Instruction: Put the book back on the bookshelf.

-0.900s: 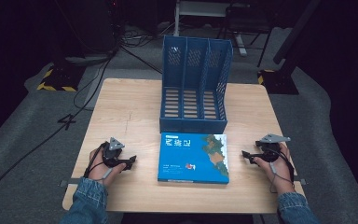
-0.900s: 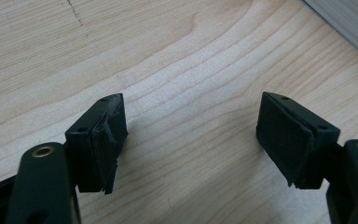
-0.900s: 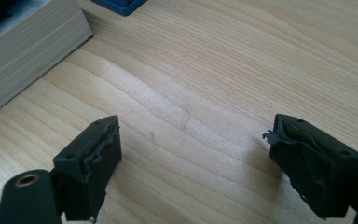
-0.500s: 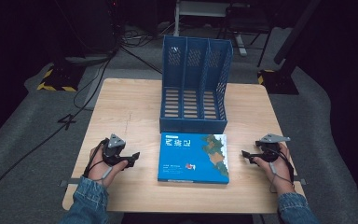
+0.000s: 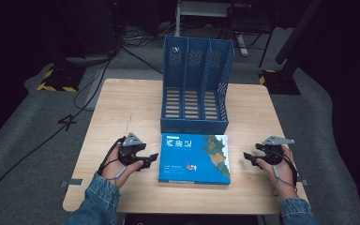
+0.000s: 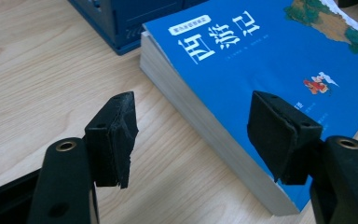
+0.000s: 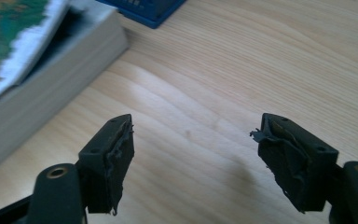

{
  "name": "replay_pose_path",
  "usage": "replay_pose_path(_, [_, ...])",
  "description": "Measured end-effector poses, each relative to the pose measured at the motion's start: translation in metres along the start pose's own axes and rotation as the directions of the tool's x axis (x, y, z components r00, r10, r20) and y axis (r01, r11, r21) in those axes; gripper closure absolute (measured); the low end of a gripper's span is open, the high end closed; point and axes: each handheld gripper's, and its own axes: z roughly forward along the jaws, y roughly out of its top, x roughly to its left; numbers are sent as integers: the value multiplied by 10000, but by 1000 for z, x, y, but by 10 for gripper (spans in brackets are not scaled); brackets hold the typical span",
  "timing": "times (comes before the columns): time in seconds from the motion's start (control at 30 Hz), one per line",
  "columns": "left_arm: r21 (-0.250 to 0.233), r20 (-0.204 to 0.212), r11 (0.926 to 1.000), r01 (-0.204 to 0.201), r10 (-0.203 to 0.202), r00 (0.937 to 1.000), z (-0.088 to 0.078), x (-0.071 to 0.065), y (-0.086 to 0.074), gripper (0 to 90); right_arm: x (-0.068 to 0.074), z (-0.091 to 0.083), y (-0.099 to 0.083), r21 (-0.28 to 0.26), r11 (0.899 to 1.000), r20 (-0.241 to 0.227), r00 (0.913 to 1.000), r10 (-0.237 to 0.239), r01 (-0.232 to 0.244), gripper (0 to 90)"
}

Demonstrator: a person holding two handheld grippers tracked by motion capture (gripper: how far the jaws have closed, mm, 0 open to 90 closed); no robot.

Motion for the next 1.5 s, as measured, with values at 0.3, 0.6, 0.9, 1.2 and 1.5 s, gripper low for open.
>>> replay_pose_path(0.3, [433, 542, 9990, 93, -116, 9985, 23, -2, 7, 355, 35, -12, 6, 489, 9944, -882, 9921, -889, 934, 259])
replay_pose_path(0.6, [792, 757, 9964, 299, -360, 9965, 42, 1, 9, 354, 65, -16, 6, 846, 9872, -1963, 9736, -1167, 1354, 213])
replay_pose_path(0.9, [997, 1011, 9946, 284, -385, 9941, 54, -1, 9, 326, 78, -16, 4, 958, 9828, -2805, 9516, -1255, 1579, 185])
replay_pose_path(1.2, [983, 1074, 9938, 519, -624, 9923, 57, 0, 8, 313, 95, -9, 2, 1281, 9674, -3273, 9301, -1668, 2185, 169])
replay_pose_path(1.5, [708, 1203, 9950, 707, -788, 9896, 58, 1, 4, 294, 108, 7, -1, 1385, 9547, -3059, 9282, -2118, 2635, 180])
